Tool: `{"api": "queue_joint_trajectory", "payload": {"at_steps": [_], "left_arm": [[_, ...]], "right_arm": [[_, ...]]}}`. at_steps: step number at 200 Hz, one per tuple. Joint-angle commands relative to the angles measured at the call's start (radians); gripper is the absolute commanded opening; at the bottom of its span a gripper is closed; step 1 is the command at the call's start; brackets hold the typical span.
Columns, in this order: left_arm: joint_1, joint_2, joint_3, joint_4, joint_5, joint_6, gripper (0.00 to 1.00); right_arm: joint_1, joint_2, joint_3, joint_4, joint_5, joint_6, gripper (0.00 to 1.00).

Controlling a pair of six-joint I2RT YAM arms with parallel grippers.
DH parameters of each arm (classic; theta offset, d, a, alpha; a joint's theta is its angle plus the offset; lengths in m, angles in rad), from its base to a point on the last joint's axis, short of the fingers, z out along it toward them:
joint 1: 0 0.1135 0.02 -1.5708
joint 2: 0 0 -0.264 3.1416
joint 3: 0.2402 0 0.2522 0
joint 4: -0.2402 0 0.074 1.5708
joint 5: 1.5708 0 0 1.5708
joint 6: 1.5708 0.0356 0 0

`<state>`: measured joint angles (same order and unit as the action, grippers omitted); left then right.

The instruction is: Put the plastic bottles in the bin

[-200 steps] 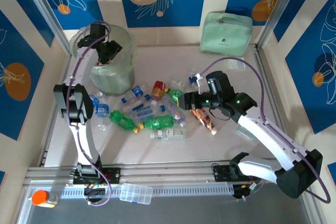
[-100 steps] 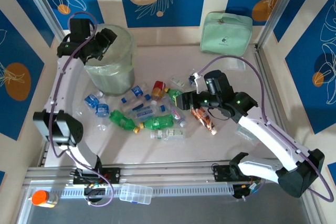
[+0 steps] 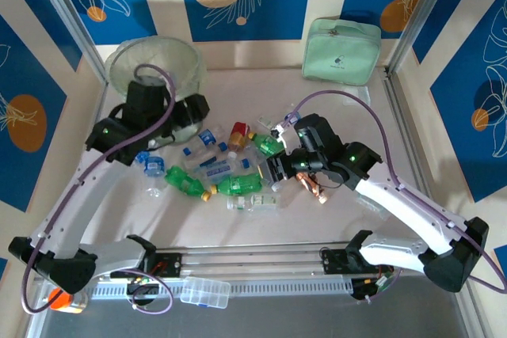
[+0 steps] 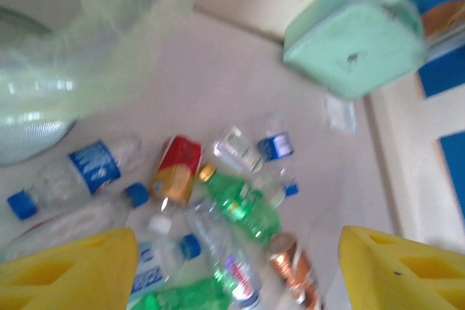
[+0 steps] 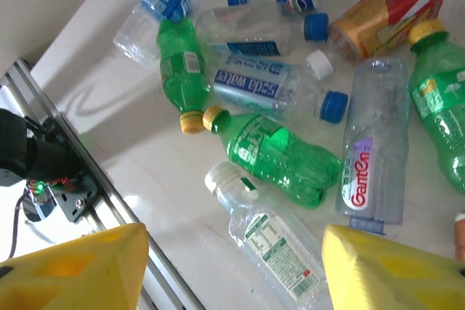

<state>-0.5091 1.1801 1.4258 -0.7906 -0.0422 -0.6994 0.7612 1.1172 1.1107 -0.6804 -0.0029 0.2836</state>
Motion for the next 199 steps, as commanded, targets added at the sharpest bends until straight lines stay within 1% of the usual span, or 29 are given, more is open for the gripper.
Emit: {"api": "queue_joint_trajectory", "payload": {"at_steps": [1,20,36,50,64,80,119,142,160,174,199], "left_arm": [[-0.022,-0.046,-0.059,-0.108,-0.107,0.074,0.73],[-0.021,-0.102,-0.126,-0.155,-0.182,0.127,0.73],[-0.019,-0.145,-0.204,-0.156,-0.192,0.168,0.74],[-0.012,-0.172,-0.271,-0.157,-0.208,0.155,0.73],[0.014,-0.174,-0.331,-0.175,-0.199,0.092,0.72],[0.034,-0.180,-0.398,-0.173,-0.178,-0.008,0.72],[0.052,-0.227,-0.576,-0.058,-0.067,-0.256,0.74],[0.053,-0.250,-0.665,0.007,-0.067,-0.388,0.74],[0.053,-0.258,-0.718,0.086,-0.054,-0.458,0.74],[0.053,-0.246,-0.738,0.091,-0.085,-0.533,0.74],[0.055,-0.196,-0.772,0.133,-0.114,-0.602,0.74]], "right_arm": [[0.006,-0.003,0.010,-0.041,0.000,-0.014,0.64],[0.006,-0.011,-0.001,-0.036,-0.001,-0.006,0.64],[0.007,-0.014,-0.017,-0.028,-0.001,-0.002,0.64],[0.007,-0.015,-0.029,-0.022,0.003,0.003,0.63],[0.009,-0.015,-0.041,-0.016,0.003,0.013,0.63],[0.015,-0.016,-0.050,-0.015,0.014,0.023,0.63],[0.018,-0.047,-0.092,0.007,0.054,0.064,0.64],[0.011,-0.072,-0.124,0.038,0.060,0.089,0.64],[0.006,-0.085,-0.143,0.057,0.054,0.105,0.64],[0.003,-0.092,-0.151,0.063,0.065,0.112,0.65],[-0.003,-0.094,-0.153,0.065,0.068,0.117,0.65]]}}
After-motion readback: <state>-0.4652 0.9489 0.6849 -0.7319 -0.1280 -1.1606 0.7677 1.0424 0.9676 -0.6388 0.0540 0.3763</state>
